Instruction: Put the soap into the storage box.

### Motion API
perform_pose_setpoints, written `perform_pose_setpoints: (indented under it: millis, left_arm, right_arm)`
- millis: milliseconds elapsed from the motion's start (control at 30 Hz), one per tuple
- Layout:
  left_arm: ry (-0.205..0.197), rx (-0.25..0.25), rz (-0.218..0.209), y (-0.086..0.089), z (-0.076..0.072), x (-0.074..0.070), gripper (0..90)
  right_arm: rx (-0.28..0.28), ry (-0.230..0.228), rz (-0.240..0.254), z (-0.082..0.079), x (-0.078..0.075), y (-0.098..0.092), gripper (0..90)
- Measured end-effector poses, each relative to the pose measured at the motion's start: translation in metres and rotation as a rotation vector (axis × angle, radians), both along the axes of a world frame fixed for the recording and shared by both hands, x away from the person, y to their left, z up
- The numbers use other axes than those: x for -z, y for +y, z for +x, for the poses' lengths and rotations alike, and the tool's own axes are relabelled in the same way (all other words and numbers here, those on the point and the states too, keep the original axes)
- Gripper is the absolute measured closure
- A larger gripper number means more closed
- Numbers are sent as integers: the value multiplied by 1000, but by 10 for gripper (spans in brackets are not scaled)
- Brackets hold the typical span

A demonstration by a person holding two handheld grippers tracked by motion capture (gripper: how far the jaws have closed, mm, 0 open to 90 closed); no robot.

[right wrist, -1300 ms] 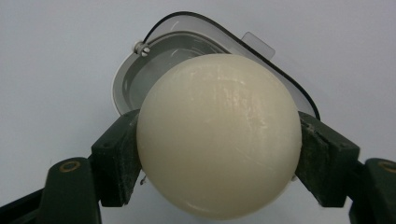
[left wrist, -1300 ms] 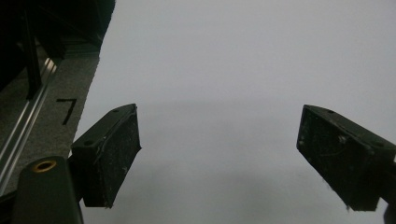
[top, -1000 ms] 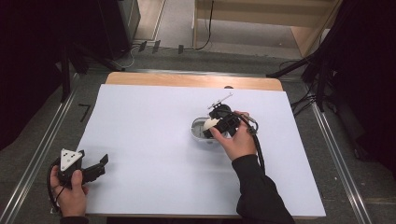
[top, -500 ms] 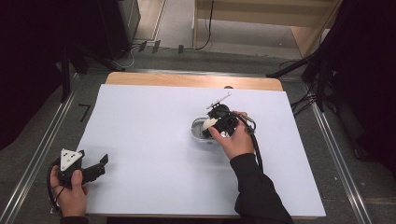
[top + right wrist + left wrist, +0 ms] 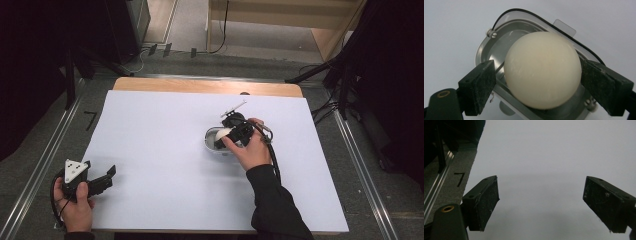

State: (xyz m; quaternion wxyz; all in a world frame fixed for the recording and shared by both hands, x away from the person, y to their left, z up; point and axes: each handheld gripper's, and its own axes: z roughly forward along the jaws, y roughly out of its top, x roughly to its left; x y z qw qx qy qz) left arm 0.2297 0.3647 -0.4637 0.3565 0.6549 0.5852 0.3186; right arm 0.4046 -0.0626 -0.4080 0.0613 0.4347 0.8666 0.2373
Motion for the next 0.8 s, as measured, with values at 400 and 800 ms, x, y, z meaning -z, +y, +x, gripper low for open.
perform_pose_setpoints:
  millis: [400, 800]
  left_arm:
    - [1, -1, 1, 0, 0, 0, 144]
    - [4, -1, 3, 0, 0, 0, 144]
  right_arm:
    - [18, -25, 27, -6, -10, -8, 138]
    - [36, -42, 42, -11, -17, -22, 141]
